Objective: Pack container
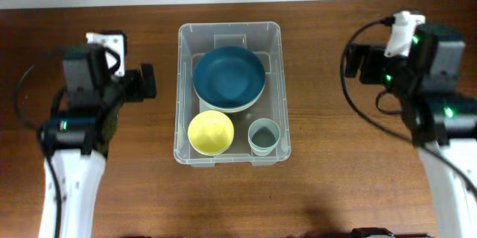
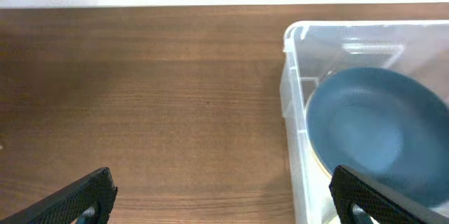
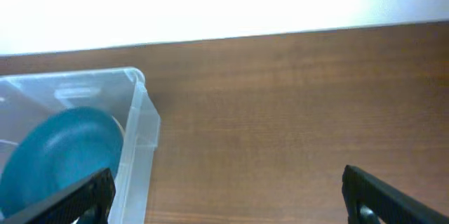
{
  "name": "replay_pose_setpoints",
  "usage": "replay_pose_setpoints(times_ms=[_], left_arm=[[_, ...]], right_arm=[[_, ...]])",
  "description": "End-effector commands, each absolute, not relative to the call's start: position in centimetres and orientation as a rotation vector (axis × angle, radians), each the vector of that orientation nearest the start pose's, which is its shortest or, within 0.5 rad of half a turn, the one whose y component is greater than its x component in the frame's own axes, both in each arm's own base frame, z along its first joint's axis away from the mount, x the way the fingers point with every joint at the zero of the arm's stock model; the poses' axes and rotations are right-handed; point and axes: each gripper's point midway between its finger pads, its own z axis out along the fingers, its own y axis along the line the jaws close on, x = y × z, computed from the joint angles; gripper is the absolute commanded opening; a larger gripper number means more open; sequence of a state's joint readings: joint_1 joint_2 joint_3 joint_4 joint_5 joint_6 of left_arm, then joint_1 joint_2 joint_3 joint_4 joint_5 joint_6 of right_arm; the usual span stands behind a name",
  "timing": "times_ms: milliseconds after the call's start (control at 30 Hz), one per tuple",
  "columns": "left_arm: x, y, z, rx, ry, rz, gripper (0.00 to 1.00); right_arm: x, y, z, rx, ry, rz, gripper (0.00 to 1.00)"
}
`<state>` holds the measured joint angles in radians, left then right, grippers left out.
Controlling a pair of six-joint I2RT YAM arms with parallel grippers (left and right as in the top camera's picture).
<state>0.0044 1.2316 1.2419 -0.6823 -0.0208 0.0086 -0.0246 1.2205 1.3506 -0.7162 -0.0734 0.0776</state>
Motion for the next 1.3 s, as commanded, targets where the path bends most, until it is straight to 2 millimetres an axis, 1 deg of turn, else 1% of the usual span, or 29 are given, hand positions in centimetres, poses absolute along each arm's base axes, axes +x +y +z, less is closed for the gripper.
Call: replay_pose_setpoints(times_ms=[0, 33, 100, 167, 200, 233, 267, 333, 400, 433, 467, 567, 733, 800, 967, 1000, 1167, 1267], left_arm=[[33.7, 0.2, 27.4, 0.022, 2.193, 0.015, 1.0], [32.5, 0.2, 27.5, 0.022, 2.158, 0.014, 1.0], [31.2, -0.3, 27.8, 0.038, 2.102, -0.013, 1.0], [29.6, -1.3, 28.3, 0.074, 2.018, -0.067, 0.99], [28.2, -1.3, 28.3, 0.076, 1.962, -0.065, 1.0], [27.6, -1.3, 28.2, 0.077, 1.943, -0.064, 1.0], [27.0, -1.3, 28.1, 0.072, 1.926, -0.067, 0.99], [26.0, -1.3, 27.1, 0.063, 1.919, -0.073, 1.0], [25.7, -1.3, 26.1, 0.063, 1.93, -0.073, 1.0], [25.7, -1.3, 25.4, 0.063, 1.943, -0.074, 1.0], [25.8, -1.3, 24.5, 0.062, 1.969, -0.074, 0.99], [25.8, -1.3, 23.9, 0.061, 1.994, -0.076, 1.0], [25.2, -1.3, 22.5, 0.059, 2.055, -0.079, 0.99], [25.0, -1.3, 22.1, 0.059, 2.076, -0.08, 1.0], [23.8, -1.3, 20.2, 0.055, 2.168, -0.085, 1.0], [23.2, -1.3, 19.4, 0.054, 2.206, -0.087, 1.0], [22.3, -1.3, 18.2, 0.052, 2.267, -0.091, 0.99], [22.2, -1.3, 18.1, 0.051, 2.272, -0.091, 0.99]], right_arm=[[34.2, -0.3, 31.7, 0.105, 2.126, 0.072, 0.99], [33.0, -0.4, 31.5, 0.108, 2.113, 0.065, 0.99], [31.3, -0.4, 30.9, 0.107, 2.089, 0.064, 0.99], [29.4, -0.3, 29.9, 0.105, 2.054, 0.065, 0.99], [27.5, -0.3, 28.8, 0.103, 2.02, 0.065, 0.99], [26.9, -0.3, 28.3, 0.102, 2.007, 0.066, 0.99], [25.7, -0.2, 27.5, 0.1, 1.986, 0.066, 0.99], [24.0, -0.2, 26.2, 0.102, 1.957, 0.07, 0.99], [22.9, -0.2, 25.2, 0.1, 1.937, 0.07, 0.99], [22.3, -0.1, 24.4, 0.1, 1.932, 0.07, 0.99], [21.5, -0.1, 22.6, 0.101, 1.949, 0.07, 0.99], [21.4, -0.1, 21.0, 0.103, 1.987, 0.07, 0.99], [20.9, -0.1, 19.6, 0.107, 2.043, 0.068, 0.99], [20.8, -0.1, 19.3, 0.108, 2.055, 0.068, 0.99], [20.3, -0.1, 18.6, 0.11, 2.089, 0.067, 0.99], [20.3, -0.1, 18.5, 0.111, 2.096, 0.067, 0.99], [20.3, -0.1, 18.5, 0.111, 2.096, 0.067, 0.99], [20.1, -0.1, 18.6, 0.111, 2.079, 0.067, 0.99]])
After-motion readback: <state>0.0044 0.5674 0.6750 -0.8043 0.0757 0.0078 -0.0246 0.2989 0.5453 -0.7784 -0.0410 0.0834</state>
